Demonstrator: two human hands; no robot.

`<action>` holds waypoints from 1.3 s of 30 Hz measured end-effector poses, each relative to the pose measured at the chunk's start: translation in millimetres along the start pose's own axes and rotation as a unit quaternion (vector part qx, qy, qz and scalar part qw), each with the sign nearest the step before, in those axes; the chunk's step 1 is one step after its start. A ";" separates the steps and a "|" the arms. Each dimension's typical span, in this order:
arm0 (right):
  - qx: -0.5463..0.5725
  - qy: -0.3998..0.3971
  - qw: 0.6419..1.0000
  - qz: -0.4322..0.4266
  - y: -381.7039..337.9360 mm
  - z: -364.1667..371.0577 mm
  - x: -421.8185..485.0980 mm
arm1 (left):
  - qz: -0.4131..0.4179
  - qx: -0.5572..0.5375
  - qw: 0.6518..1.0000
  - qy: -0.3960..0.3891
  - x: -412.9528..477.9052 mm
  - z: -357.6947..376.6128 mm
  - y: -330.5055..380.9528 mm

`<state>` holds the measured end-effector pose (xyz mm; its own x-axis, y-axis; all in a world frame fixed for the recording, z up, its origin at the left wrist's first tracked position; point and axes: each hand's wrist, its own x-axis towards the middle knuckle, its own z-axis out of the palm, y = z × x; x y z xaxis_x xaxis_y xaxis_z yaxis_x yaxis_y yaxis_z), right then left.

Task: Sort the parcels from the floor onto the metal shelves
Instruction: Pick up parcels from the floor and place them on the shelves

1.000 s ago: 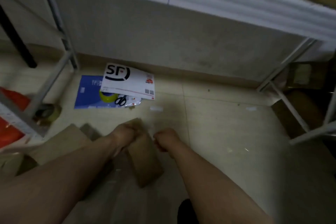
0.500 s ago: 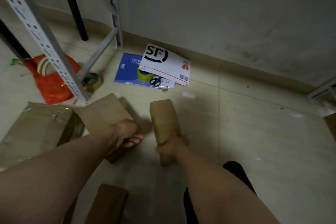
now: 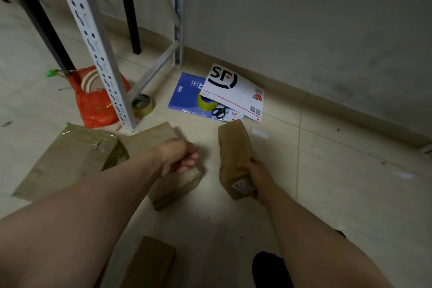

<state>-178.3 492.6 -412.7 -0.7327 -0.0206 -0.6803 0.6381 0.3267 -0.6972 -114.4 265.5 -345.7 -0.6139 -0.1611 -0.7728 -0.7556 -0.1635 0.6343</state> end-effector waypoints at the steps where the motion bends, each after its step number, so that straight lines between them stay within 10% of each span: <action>1: 0.083 -0.030 0.996 0.028 -7.4 -7.6 -5.4 | 0.006 -0.008 1.000 0.004 -0.3 0.5 1.4; 12: 0.339 -0.376 0.858 0.088 -27.5 -28.0 -45.8 | 0.098 -0.201 0.960 -0.168 -21.7 -0.2 7.6; 19: 0.289 -0.402 0.864 0.093 -42.3 -5.2 -55.3 | 0.170 -0.303 0.923 -0.169 -43.9 -3.7 23.0; 24: 0.133 -0.266 0.953 -0.056 -49.8 19.7 -60.0 | 0.173 -0.254 0.937 -0.164 -48.9 -9.9 27.8; 31: 0.017 -0.263 0.948 -0.176 -54.9 32.4 -57.5 | 0.106 -0.267 0.920 -0.266 -55.6 -9.8 24.8; 39: 0.170 -0.021 0.983 -0.069 -85.4 8.2 -41.9 | 0.197 -0.054 0.971 -0.127 -40.8 -45.2 25.8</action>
<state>-200.1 457.8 -326.5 -0.8120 -0.0836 -0.5776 0.5806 -0.0160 -0.8140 -98.6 223.8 -296.8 -0.8968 0.0112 -0.4422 -0.4317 -0.2408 0.8693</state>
